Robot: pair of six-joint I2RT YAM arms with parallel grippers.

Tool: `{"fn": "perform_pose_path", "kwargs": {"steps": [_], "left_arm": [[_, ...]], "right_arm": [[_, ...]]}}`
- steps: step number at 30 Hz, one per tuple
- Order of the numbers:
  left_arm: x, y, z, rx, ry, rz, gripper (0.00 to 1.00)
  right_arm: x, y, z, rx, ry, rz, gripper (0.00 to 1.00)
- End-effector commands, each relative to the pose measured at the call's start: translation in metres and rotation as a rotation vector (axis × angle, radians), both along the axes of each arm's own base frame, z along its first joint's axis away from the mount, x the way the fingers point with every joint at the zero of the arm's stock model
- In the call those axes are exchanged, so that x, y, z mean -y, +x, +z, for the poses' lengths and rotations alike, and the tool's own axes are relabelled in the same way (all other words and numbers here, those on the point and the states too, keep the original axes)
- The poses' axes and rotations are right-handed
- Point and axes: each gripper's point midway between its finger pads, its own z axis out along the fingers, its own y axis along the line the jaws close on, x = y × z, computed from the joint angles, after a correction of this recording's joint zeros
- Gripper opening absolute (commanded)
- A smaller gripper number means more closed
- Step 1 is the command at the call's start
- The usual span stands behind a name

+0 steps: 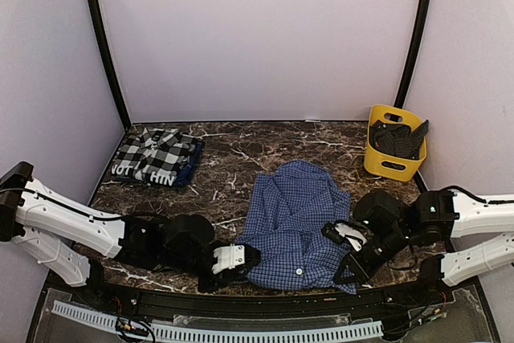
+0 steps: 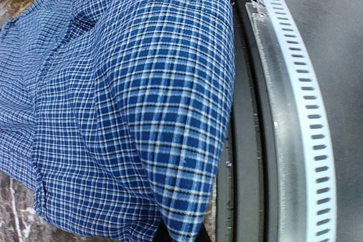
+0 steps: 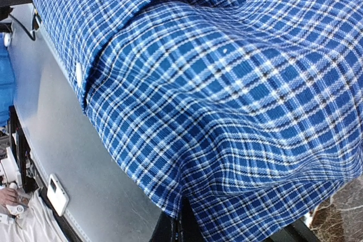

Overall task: Fold and stack the long sleeve shirts
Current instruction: Pick up the 2/3-rectangle-folded shirt from the center of the board.

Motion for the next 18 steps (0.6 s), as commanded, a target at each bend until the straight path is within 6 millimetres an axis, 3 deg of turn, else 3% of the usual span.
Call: {"fn": "perform_pose_path", "kwargs": {"steps": [1, 6, 11, 14, 18], "left_arm": [[-0.014, -0.035, -0.007, -0.213, 0.164, 0.049, 0.0], [-0.026, -0.064, -0.011, -0.361, 0.324, 0.068, 0.0], [-0.027, -0.075, 0.012, -0.413, 0.286, 0.022, 0.0], [-0.019, -0.068, 0.037, -0.434, 0.196, -0.005, 0.0], [-0.012, -0.035, 0.064, -0.455, 0.096, 0.034, 0.0]], "right_arm": [[0.005, -0.027, -0.007, -0.093, -0.017, 0.052, 0.0], [0.0, -0.045, -0.002, -0.14, 0.011, 0.119, 0.0], [-0.004, -0.042, 0.015, -0.117, 0.036, 0.125, 0.0], [-0.006, -0.031, 0.02, -0.071, 0.005, 0.12, 0.0], [-0.01, 0.002, 0.027, -0.02, -0.018, 0.065, 0.0]]}}
